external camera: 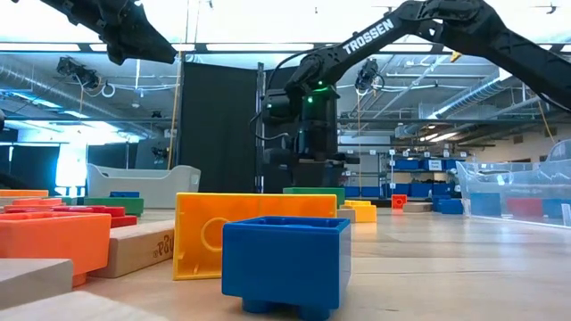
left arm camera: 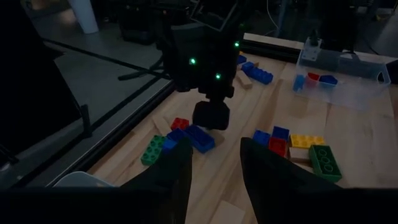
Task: Sort blocks by size
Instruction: Put the brown block into the black bin
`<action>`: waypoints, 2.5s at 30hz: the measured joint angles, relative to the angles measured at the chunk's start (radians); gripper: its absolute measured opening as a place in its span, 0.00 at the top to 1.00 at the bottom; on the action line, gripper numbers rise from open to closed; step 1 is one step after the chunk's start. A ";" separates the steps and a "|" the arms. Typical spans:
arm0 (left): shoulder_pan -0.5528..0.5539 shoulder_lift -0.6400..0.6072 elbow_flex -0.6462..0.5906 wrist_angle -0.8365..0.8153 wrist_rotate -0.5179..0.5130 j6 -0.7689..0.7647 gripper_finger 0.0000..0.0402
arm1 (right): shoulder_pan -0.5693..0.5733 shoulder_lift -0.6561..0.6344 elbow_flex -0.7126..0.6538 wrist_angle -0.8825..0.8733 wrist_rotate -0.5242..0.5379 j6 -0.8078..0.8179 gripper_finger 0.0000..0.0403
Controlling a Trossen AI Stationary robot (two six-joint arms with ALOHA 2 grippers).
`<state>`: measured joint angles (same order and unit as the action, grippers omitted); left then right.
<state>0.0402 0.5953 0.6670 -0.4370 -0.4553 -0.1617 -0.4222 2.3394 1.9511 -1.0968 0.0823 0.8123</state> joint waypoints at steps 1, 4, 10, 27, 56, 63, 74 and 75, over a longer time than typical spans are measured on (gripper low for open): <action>0.000 0.000 0.000 0.000 0.000 0.000 0.64 | -0.001 -0.001 -0.002 -0.016 0.016 -0.019 0.32; 0.000 0.000 0.000 0.000 0.000 0.000 0.64 | -0.007 -0.002 -0.008 -0.064 0.071 -0.058 0.32; 0.000 0.000 0.000 0.000 0.000 0.000 0.64 | -0.001 -0.008 0.002 -0.073 0.100 -0.065 0.31; 0.000 0.000 0.000 -0.001 0.000 0.000 0.64 | 0.055 -0.004 0.022 -0.015 0.082 0.101 0.36; 0.000 0.000 0.000 0.008 0.000 0.000 0.64 | 0.096 -0.021 -0.125 0.145 0.123 0.055 0.69; 0.000 0.000 0.000 0.030 0.000 0.000 0.64 | 0.171 -0.102 -0.123 0.049 0.195 0.121 0.69; 0.000 0.000 0.000 0.098 0.000 0.000 0.64 | 0.275 -0.319 -0.180 -0.042 0.449 0.003 0.69; 0.000 0.000 0.000 0.114 0.000 0.000 0.64 | 0.281 -0.342 -0.209 -0.042 0.465 -0.008 0.69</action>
<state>0.0399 0.5956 0.6670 -0.3234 -0.4557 -0.1619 -0.1407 1.9973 1.7425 -1.1383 0.5468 0.8044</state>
